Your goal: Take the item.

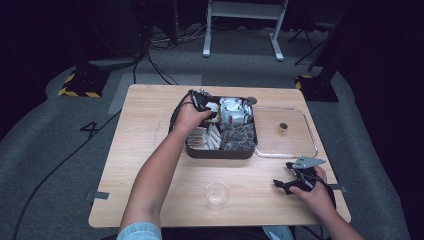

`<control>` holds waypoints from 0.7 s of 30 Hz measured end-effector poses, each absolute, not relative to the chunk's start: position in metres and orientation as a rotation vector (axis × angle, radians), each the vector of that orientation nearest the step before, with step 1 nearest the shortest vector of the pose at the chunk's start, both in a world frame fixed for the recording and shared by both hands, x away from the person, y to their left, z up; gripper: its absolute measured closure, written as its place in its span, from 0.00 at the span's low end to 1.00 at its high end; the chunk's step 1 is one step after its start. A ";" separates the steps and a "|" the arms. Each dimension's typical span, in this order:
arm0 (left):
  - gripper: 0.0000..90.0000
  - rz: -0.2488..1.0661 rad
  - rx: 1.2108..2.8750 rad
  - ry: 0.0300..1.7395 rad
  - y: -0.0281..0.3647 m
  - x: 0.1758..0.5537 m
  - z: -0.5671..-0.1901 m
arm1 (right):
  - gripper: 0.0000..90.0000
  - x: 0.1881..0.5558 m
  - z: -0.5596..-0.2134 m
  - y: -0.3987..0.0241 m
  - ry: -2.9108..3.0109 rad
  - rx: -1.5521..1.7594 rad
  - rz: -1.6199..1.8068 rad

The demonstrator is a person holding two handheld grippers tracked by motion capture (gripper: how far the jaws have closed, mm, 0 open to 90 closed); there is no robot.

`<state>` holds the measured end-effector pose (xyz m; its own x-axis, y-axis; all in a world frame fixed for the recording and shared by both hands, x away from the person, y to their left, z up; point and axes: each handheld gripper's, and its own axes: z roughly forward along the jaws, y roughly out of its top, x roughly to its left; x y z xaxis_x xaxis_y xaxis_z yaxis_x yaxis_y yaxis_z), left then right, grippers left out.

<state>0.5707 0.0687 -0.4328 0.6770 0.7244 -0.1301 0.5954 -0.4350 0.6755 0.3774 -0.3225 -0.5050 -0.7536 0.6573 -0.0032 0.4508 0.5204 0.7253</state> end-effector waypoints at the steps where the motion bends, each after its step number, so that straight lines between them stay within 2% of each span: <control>1: 0.69 0.226 2.170 1.020 0.069 0.572 -0.434 | 0.08 0.377 -0.505 -0.323 2.487 0.930 1.066; 21: 0.74 0.165 2.226 1.093 0.073 0.583 -0.450 | 0.09 0.378 -0.505 -0.323 2.489 0.927 1.067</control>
<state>0.5829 0.0728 -0.4504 0.6454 0.7465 -0.1616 0.6655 -0.4457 0.5988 0.3776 -0.3226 -0.5050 -0.7555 0.6551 -0.0029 0.4494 0.5216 0.7252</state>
